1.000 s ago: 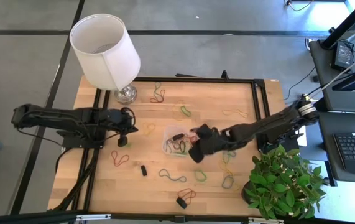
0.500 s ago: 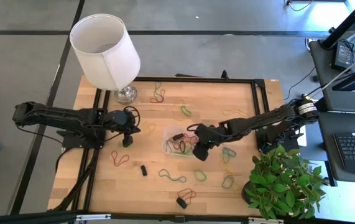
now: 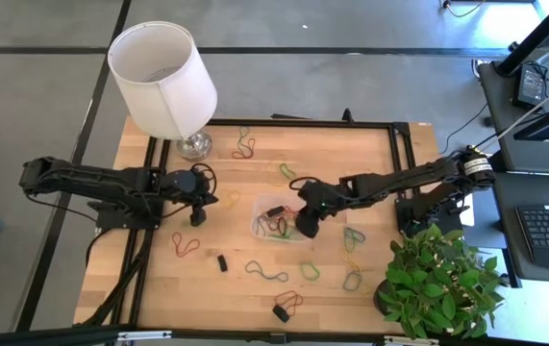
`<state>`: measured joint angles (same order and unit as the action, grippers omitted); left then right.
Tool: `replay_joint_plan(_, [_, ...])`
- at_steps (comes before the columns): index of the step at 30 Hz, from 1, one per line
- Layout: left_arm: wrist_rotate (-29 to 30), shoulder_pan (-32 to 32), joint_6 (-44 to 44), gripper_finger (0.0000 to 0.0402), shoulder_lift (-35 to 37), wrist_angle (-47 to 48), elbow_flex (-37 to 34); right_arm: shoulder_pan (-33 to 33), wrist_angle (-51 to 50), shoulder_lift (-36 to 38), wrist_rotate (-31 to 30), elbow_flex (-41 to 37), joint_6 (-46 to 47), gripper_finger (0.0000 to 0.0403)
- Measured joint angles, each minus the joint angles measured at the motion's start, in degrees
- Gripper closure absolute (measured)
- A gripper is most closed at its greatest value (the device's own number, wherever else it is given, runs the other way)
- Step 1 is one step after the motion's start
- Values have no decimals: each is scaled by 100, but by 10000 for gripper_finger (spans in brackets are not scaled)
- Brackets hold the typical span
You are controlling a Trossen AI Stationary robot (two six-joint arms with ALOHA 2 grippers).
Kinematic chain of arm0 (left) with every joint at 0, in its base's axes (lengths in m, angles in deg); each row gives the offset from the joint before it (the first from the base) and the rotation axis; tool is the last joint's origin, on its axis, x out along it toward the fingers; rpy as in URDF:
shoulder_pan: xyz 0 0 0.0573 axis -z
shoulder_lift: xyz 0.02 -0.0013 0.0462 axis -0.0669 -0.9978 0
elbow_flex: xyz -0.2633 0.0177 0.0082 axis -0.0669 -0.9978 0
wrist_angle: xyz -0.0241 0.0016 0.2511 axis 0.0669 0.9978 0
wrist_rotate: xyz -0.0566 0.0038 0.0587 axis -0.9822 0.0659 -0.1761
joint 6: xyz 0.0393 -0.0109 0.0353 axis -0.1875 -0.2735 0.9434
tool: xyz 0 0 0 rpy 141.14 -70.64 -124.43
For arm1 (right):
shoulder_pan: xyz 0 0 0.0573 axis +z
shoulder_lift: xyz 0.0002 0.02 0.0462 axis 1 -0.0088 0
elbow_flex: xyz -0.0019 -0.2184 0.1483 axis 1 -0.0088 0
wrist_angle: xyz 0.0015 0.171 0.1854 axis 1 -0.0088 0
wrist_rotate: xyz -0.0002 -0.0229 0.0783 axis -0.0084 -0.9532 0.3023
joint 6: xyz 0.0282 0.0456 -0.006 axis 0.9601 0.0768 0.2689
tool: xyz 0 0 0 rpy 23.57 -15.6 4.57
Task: Pick and place rubber bands into bin
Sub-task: Put the red rubber band into the transparent bin, then put the yellow rubber band into the transparent bin
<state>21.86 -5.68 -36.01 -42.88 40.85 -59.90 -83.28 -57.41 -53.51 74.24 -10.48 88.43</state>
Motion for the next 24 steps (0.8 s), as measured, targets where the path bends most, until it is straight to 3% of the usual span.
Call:
replay_joint_plan(1, [-13,0,72,400,0,2,0,9,3,4,3,8,-102,274])
replay_joint_plan(4, [-41,-2,252,400,0,2,0,15,-605,20,-778,-6,498,279])
replay_joint_plan(8, [-41,-2,300,400,0,2,0,-12,-436,-31,-67,-3,143,289])
replay_joint_plan(11, [-43,-2,472,400,0,7,0,45,-607,-31,-293,-6,579,298])
replay_joint_plan(13, [-41,-2,472,400,0,7,0,43,-373,-33,-49,-6,317,305])
replay_joint_plan(17, [-41,-2,472,400,0,7,0,86,-625,-37,-563,-18,960,322])
replay_joint_plan(20, [-41,-2,472,400,0,4,0,96,-265,-24,-366,11,458,333])
replay_joint_plan(24, [-49,-2,343,400,-2,101,78,160,-584,205,-406,-10,530,350])
